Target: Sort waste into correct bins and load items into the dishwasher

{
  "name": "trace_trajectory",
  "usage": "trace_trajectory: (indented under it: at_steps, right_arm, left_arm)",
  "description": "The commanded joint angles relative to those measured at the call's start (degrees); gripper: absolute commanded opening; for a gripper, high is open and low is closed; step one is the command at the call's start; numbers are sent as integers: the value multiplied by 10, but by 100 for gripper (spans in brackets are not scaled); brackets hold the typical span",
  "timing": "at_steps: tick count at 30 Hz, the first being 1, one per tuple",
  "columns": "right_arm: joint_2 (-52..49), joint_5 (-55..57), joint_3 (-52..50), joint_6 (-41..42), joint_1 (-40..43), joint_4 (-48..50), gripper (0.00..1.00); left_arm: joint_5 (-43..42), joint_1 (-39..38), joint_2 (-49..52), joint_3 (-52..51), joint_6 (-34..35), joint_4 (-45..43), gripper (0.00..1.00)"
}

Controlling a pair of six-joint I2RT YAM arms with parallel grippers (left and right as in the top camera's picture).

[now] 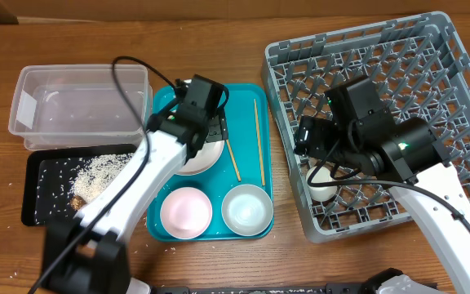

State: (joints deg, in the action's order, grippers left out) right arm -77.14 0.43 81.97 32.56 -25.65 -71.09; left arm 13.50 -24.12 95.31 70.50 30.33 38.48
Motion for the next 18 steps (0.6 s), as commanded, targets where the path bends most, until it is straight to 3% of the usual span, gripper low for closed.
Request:
trace_trajectory:
  at_steps: [1, 5, 6, 7, 9, 10, 14, 18]
  right_arm:
    - [2, 3, 9, 1, -3, 3, 89]
    - [2, 3, 9, 1, -3, 3, 90]
    - [2, 3, 9, 1, -3, 3, 90]
    - [2, 3, 9, 1, -3, 3, 90]
    - [2, 3, 9, 1, -3, 1, 90]
    - [2, 3, 9, 1, -3, 0, 90]
    - [2, 3, 9, 1, -3, -2, 90]
    - [2, 3, 9, 1, -3, -10, 90]
  left_arm:
    - [-12, 10, 82, -6, -34, -48, 87]
    - [-15, 10, 126, -6, -33, -75, 81]
    - [-16, 10, 134, -6, -33, -77, 72]
    - [-23, 10, 138, -6, -34, -76, 58]
    - [-50, 10, 135, -3, -33, -64, 11]
    - [-59, 10, 132, 2, -33, -56, 4]
    - [-102, 12, 75, 79, -7, 47, 4]
    - [-71, 34, 23, 133, -5, 127, 4]
